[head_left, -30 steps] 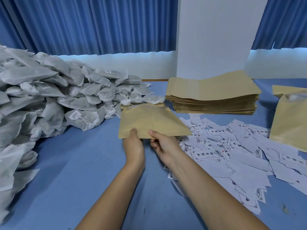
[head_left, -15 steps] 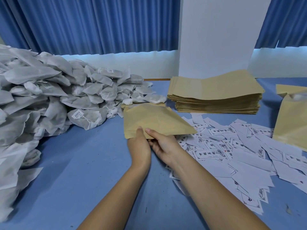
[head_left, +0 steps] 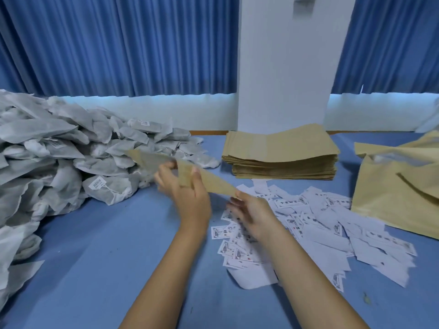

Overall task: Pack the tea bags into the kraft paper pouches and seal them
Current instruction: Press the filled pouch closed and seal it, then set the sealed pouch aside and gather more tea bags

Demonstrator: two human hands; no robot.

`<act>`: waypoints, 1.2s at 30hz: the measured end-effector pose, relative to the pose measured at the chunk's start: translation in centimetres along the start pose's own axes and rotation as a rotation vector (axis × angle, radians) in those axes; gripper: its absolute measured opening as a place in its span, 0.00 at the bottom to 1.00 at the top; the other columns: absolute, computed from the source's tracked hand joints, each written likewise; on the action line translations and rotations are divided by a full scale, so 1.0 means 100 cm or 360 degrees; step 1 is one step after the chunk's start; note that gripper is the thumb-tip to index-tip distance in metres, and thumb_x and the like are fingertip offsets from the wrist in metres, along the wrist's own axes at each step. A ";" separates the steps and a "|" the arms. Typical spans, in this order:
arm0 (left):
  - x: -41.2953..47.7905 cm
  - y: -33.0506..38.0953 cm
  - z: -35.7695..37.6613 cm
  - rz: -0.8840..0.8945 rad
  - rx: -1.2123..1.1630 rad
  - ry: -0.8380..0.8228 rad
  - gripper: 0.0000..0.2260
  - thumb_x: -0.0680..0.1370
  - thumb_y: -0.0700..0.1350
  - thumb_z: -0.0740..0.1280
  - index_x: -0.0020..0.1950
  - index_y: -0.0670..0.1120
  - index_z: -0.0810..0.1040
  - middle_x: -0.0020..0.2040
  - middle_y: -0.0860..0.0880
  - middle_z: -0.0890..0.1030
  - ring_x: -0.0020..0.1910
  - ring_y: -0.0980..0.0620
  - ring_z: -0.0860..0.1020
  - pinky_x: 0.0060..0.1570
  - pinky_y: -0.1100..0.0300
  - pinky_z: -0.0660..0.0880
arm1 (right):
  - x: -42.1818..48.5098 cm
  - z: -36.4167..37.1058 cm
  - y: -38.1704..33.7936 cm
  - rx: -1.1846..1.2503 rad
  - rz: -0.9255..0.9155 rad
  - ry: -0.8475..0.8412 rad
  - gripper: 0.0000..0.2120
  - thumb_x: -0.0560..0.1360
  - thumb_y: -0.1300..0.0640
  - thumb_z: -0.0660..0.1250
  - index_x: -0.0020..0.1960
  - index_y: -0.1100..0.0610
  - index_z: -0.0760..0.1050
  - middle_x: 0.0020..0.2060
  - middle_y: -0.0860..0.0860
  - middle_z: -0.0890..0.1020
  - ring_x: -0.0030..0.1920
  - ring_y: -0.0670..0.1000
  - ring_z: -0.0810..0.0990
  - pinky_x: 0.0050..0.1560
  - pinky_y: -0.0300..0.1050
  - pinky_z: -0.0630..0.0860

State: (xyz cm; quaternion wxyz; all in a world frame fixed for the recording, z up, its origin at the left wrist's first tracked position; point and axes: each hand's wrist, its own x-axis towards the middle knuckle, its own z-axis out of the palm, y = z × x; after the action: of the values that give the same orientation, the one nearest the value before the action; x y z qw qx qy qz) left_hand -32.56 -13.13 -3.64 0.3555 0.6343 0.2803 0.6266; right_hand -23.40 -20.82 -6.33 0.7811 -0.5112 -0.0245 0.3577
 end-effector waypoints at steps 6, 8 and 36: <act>-0.021 0.111 0.072 0.0320 -0.0059 -0.0269 0.05 0.74 0.37 0.61 0.43 0.43 0.65 0.46 0.45 0.67 0.43 0.51 0.64 0.44 0.53 0.65 | -0.039 -0.041 -0.038 -0.0921 -0.0784 0.0093 0.22 0.76 0.48 0.64 0.69 0.50 0.67 0.64 0.45 0.71 0.63 0.49 0.70 0.58 0.44 0.71; -0.046 0.139 0.098 0.0576 0.0031 -0.0471 0.04 0.75 0.37 0.60 0.41 0.37 0.71 0.49 0.40 0.71 0.40 0.48 0.67 0.38 0.53 0.64 | -0.051 -0.066 -0.051 -0.1090 -0.1073 0.0375 0.08 0.77 0.59 0.61 0.40 0.51 0.71 0.38 0.44 0.76 0.41 0.48 0.73 0.37 0.35 0.67; -0.250 0.122 0.370 0.0592 0.1211 -0.2185 0.32 0.79 0.56 0.62 0.75 0.66 0.44 0.77 0.45 0.49 0.69 0.38 0.58 0.56 0.40 0.71 | -0.044 -0.357 -0.204 -0.2464 -0.0295 0.1722 0.35 0.72 0.53 0.68 0.74 0.45 0.55 0.76 0.56 0.47 0.75 0.64 0.44 0.71 0.63 0.49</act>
State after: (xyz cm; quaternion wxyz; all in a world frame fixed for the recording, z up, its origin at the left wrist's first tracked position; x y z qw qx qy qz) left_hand 1.68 -44.05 -7.37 0.0980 0.9917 0.0832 0.0076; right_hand -1.35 -55.82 -5.25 0.1557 -0.9795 0.0699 -0.1068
